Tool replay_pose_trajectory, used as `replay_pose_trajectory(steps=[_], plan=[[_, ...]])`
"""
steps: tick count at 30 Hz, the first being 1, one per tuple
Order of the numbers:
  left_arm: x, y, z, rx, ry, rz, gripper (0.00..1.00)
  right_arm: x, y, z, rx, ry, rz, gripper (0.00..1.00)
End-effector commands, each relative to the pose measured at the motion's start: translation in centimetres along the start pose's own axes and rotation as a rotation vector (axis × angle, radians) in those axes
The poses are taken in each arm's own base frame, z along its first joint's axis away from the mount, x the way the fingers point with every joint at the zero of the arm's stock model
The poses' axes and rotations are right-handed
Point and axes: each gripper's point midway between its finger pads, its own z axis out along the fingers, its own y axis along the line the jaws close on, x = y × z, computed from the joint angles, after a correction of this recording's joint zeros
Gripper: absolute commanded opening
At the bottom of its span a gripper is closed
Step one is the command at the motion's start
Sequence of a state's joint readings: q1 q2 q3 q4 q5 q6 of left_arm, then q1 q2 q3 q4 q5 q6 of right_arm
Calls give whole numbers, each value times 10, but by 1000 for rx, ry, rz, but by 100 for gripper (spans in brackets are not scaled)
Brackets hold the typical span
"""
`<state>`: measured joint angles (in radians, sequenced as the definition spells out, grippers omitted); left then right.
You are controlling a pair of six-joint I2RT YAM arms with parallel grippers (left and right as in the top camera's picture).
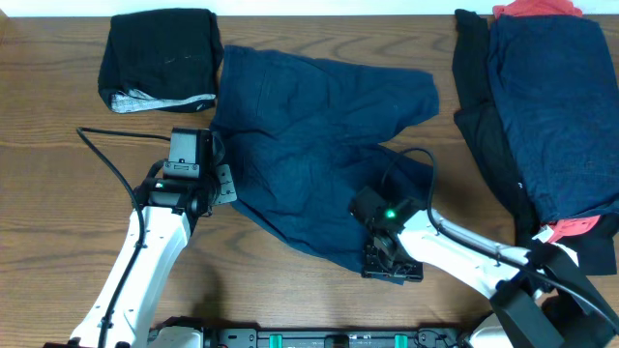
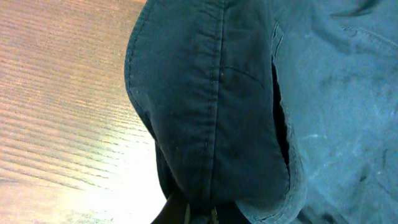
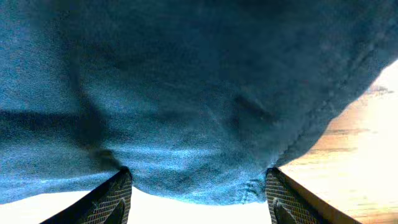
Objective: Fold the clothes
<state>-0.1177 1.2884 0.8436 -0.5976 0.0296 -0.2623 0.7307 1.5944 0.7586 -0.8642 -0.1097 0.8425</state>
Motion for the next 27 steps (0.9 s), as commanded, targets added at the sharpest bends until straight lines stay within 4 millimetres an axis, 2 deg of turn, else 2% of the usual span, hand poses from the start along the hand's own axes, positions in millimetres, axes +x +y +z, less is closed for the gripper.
replay_pose_trajectory(steps=[1, 4, 5, 6, 7, 11, 14, 17, 21, 25, 27], plan=[[-3, 3, -1, -16, -5, -10, 6, 3, -18, 12, 71, -21, 72, 63], [-3, 3, -1, -16, -5, -10, 6, 6, -22, 18, 71, -17, 83, 48], [-3, 3, -1, -16, -5, -10, 6, 7, -22, 19, 68, -14, 85, 36], [-3, 3, -1, -17, -4, -10, 6, 8, -23, 20, 71, -12, 103, 6], [-3, 4, -1, -17, -4, -10, 6, 8, -23, 20, 72, -11, 110, 1], [-1, 4, -4, -18, -1, -10, 6, 0, -18, 10, 42, -43, 118, 1], [1, 5, -16, -18, -1, -10, 6, -13, -15, -12, -19, -91, 107, 1], [3, 6, -39, -12, -15, -10, 6, -33, -22, -50, -75, -179, 93, 1], [10, 9, -74, 4, -53, -13, 6, -58, -52, -114, -116, -348, 117, 1], [18, 12, -101, 27, -113, -61, 6, -70, -81, -176, -166, -502, 120, 2], [20, 9, -112, 65, -143, -69, 6, -70, -95, -199, -173, -550, 128, 2]])
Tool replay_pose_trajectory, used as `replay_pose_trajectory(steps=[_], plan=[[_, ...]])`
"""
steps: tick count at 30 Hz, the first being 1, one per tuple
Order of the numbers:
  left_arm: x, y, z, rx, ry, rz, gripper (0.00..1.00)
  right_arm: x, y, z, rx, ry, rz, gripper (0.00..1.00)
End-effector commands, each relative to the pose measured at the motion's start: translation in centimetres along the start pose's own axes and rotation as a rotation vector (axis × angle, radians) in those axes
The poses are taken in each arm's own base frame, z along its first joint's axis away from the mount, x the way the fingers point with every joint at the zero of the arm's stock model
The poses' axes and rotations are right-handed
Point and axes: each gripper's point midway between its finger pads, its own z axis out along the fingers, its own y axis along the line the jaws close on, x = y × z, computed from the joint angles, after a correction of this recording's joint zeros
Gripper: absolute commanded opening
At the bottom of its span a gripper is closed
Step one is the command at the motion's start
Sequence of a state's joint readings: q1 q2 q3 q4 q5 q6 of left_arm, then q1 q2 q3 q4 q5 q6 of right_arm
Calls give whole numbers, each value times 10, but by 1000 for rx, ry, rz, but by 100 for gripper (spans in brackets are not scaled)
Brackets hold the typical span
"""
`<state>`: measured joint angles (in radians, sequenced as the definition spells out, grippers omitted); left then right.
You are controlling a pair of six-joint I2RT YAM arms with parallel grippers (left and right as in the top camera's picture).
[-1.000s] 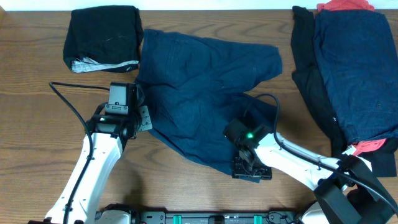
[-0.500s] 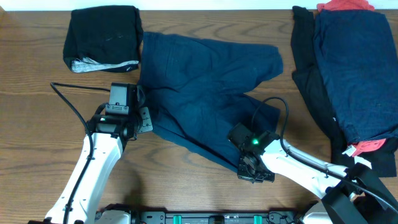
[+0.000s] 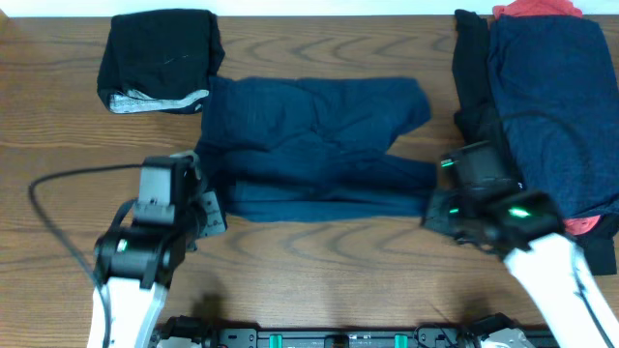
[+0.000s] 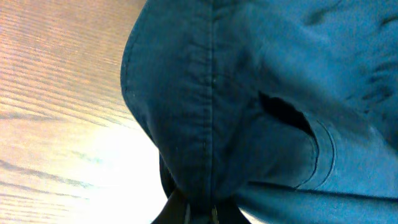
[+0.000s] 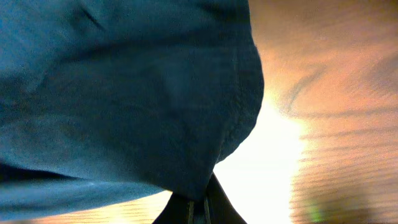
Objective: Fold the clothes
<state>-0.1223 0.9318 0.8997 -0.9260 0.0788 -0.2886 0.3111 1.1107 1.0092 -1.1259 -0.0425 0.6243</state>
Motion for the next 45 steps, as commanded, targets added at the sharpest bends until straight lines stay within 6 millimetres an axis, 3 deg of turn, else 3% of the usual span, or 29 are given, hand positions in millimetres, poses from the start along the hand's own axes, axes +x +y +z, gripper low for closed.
replay_pose_trajectory(steps=[1, 5, 11, 17, 22, 27, 32, 36, 45], plan=[[-11, 1, -23, 11, -91, -42, 6, -28, -24, -36, 52, -124, -70, 1], [-2, -15, -35, 121, -93, -43, 6, -34, -36, -68, 64, -159, -78, 1], [23, -11, -47, 117, -49, -92, 6, -18, -44, -89, 70, -148, -94, 1], [32, 4, -60, 70, -96, -157, 6, 0, -35, -104, -16, -150, -117, 1], [20, 22, -62, -29, -172, -180, 6, -24, -31, -100, 0, -214, -137, 1], [-11, 17, -50, -37, -252, -176, 6, -70, -14, -74, -4, -244, -150, 1], [-58, 7, -30, -58, -339, -119, 6, -113, 0, -29, 7, -228, -190, 1], [-77, 1, 5, -88, -306, -88, 6, -139, 8, 12, 11, -209, -204, 1], [-113, -12, 104, -115, -268, -5, 6, -164, 11, 89, 26, -157, -223, 1]])
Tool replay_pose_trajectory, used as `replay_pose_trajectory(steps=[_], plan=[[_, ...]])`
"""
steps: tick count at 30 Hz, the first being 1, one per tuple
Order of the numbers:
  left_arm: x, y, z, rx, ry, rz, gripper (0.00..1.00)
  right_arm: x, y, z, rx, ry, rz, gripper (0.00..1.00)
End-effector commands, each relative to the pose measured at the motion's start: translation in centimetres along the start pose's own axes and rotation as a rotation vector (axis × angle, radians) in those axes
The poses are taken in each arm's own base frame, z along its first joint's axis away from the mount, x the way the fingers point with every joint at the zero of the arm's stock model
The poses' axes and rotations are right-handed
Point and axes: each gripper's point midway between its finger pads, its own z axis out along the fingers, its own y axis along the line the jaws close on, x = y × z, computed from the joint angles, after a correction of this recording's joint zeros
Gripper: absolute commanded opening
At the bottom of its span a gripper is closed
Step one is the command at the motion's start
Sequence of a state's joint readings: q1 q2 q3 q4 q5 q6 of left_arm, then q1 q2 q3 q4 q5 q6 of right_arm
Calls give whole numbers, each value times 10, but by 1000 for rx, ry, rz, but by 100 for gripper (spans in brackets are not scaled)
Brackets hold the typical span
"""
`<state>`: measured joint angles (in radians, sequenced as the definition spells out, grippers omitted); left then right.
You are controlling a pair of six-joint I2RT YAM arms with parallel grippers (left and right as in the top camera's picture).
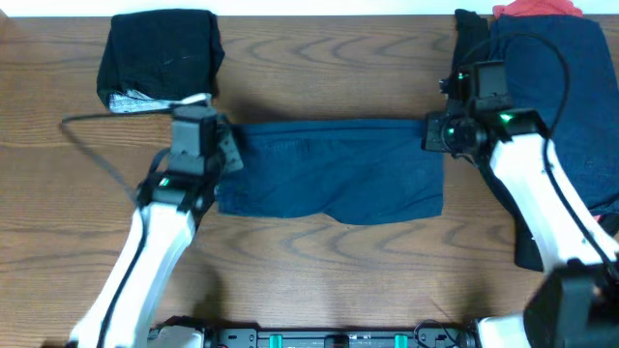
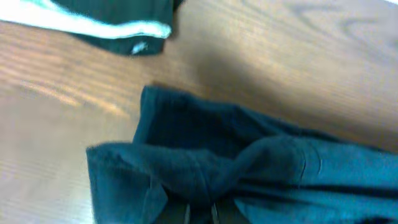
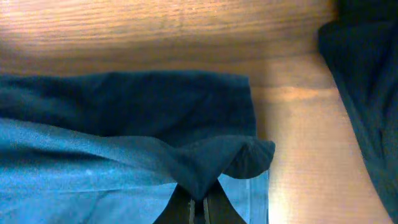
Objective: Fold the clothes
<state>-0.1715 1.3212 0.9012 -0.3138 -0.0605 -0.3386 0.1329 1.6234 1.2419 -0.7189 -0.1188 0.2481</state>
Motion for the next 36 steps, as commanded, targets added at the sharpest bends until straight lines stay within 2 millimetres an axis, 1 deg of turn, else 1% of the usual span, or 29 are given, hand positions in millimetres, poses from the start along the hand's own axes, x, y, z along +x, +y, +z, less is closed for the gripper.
replay_pose_trajectory(steps=[1, 5, 9, 11, 15, 19, 20, 22, 23, 24, 25, 27, 29, 32, 34, 35, 36], plan=[[-5, 16, 27, -90, -26, 26, 6, -13, -24, 17, 92, -26, -8, 1], [-9, 11, 57, -80, -53, 23, 6, -24, -25, 42, 86, -52, -10, 1], [-7, 10, 74, -78, -57, 52, 6, -35, -24, 57, 78, -89, -14, 1], [-7, 9, 80, -78, -59, 61, 6, -39, -24, 64, 75, -100, -29, 1], [-6, 9, 88, -77, -63, 61, 6, -40, -26, 78, 76, -101, -29, 2], [-6, 9, 90, -77, -65, 60, 6, -42, -25, 84, 66, -107, -31, 3], [-7, 9, 90, -78, -69, 60, 17, -43, -23, 84, 53, -113, -37, 10], [-9, 10, 90, -84, -78, 58, 72, -46, -18, 84, 30, -122, -50, 63], [-10, 12, 90, -96, -83, 56, 88, -47, -16, 83, 16, -126, -54, 87], [-11, 14, 89, -106, -88, 56, 98, -48, -14, 81, 6, -128, -54, 95], [-12, 16, 88, -107, -91, 53, 98, -49, -10, 78, -14, -131, -57, 98], [-15, 19, 85, -112, -93, 61, 98, -50, 2, 70, -77, -135, -77, 99], [-19, 24, 79, -122, -93, 76, 98, -51, 13, 58, -129, -143, -93, 99], [-21, 36, 65, -133, -72, 57, 98, -49, 19, 47, -152, -139, -101, 97], [-18, 41, 59, -111, -40, 51, 98, -39, 17, 48, -144, -97, -94, 91], [-15, 42, 59, -89, -18, 56, 98, -32, 14, 50, -132, -70, -88, 83], [-12, 44, 60, -68, 4, 60, 98, -25, 10, 53, -113, -41, -82, 73]])
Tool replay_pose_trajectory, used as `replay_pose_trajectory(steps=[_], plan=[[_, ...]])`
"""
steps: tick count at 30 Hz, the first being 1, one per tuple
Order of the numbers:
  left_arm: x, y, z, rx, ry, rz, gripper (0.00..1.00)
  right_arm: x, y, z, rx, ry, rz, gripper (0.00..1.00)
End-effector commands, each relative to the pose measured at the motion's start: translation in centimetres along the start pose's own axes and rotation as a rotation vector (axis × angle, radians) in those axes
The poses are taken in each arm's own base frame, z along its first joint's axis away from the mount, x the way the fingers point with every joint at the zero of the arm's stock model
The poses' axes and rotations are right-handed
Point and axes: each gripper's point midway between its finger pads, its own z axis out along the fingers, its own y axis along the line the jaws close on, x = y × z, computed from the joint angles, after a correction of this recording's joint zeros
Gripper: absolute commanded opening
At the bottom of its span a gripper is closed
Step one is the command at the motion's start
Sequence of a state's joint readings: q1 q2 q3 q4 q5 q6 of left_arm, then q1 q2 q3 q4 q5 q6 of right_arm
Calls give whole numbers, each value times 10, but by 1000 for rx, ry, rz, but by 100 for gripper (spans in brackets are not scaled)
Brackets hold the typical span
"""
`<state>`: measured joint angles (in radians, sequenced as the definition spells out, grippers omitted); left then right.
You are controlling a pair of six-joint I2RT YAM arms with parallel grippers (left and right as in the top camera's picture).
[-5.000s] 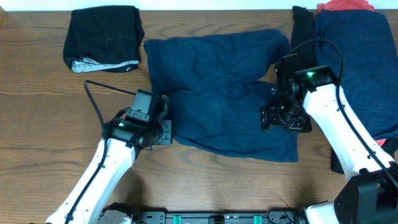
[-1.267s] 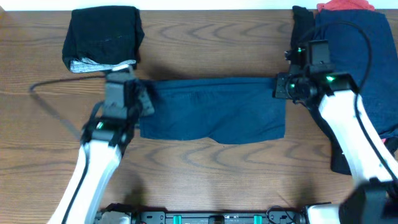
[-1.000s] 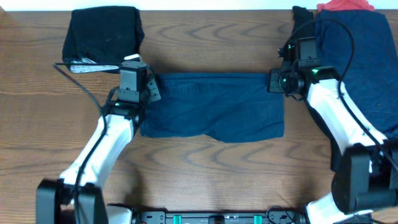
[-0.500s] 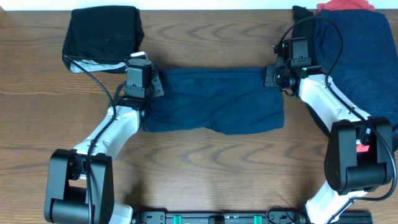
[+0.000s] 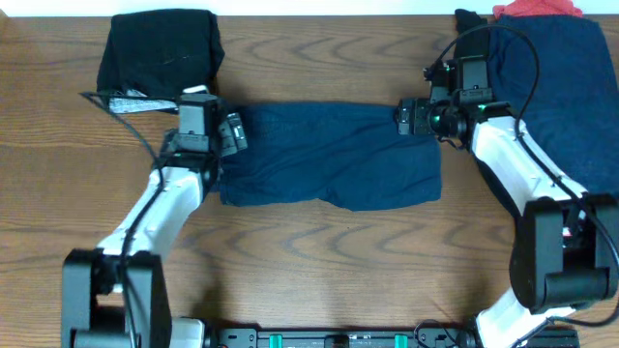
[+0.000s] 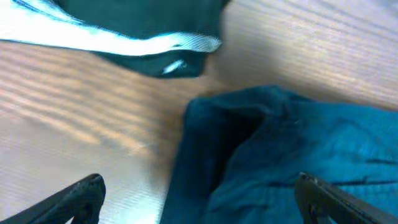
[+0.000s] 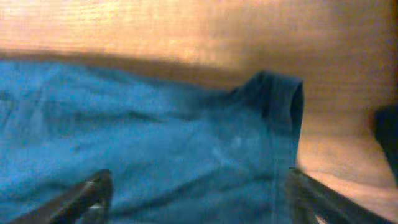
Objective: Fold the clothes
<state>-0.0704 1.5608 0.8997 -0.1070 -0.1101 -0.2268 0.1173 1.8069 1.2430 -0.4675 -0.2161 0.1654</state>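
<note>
A dark blue garment (image 5: 329, 155) lies folded into a long band across the middle of the table. My left gripper (image 5: 232, 131) stands open over its far left corner. In the left wrist view the gripper (image 6: 199, 205) has its fingers wide apart and the blue cloth (image 6: 292, 143) lies loose between them. My right gripper (image 5: 411, 117) is open over the far right corner. The right wrist view shows that gripper (image 7: 199, 199) spread above the blue cloth (image 7: 155, 130) and its hemmed corner.
A folded black garment (image 5: 160, 53) with a white band (image 6: 130, 42) sits at the back left, close to the left gripper. A pile of clothes (image 5: 551, 106), dark blue over black and red, fills the back right beside the right arm.
Both grippers were shut on the blue garment's corners at the far edge. Both are now open, the corners lie on the table, and the garment rests slightly farther back.
First the blue garment lay spread out, with my left gripper shut on its left edge and my right open around the near hem. Then both held near corners with the cloth stretched between them. Later the held edge lay over the far edge, folded in half, and now it is let go.
</note>
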Motion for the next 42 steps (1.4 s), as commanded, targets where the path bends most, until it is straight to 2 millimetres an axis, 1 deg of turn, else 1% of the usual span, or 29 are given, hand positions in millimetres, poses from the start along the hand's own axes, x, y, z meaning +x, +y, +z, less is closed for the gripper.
replay_pose_trajectory(steps=[1, 2, 3, 4, 5, 6, 7, 10, 12, 14, 18, 22, 29, 32, 36, 38, 39, 40, 42], plan=[[-4, 4, -6, 71, 23, 19, 98, 6, -2, -6, 6, 31, 5, 57], [1, 9, -3, 79, 50, 9, 99, 15, -7, -3, 26, 58, 11, 43], [5, 13, -1, 87, 68, 6, 100, 19, -8, -1, 33, 69, 14, 35], [9, 16, 1, 101, 89, 2, 98, 24, -11, 3, 42, 80, 16, 24], [12, 18, 3, 119, 105, 0, 96, 28, -13, 5, 46, 89, 17, 17], [15, 19, 4, 140, 121, -8, 95, 31, -13, 8, 46, 95, 17, 13], [17, 19, 5, 167, 135, -19, 95, 36, -13, 11, 45, 103, 16, 12], [19, 14, 5, 277, 151, 14, 95, 53, -11, 20, 41, 124, 18, 9], [19, 18, 5, 294, 154, 2, 95, 62, -8, 26, 35, 127, 16, 8], [20, 20, 6, 320, 159, 5, 96, 67, -4, 32, 27, 117, 6, 8], [33, 11, 12, 407, 194, 54, 100, 74, 0, 39, 14, 101, -9, 11], [46, -1, 18, 497, 231, 73, 99, 76, -1, 40, 15, 104, -9, 12], [65, -14, 26, 584, 287, 68, 99, 74, -1, 40, 15, 98, -10, 13], [74, -24, 27, 627, 317, 69, 99, 73, 0, 40, 14, 93, -11, 13], [86, -46, 24, 700, 352, 88, 100, 71, 0, 40, 12, 85, -12, 13], [92, -56, 23, 724, 369, 103, 92, 70, 0, 40, 11, 82, -12, 13], [95, -61, 22, 731, 375, 113, 83, 70, 0, 40, 11, 82, -12, 13], [97, -63, 21, 734, 380, 119, 66, 70, 0, 40, 11, 82, -12, 13], [97, -65, 20, 736, 383, 116, 21, 70, 0, 40, 11, 83, -12, 13]])
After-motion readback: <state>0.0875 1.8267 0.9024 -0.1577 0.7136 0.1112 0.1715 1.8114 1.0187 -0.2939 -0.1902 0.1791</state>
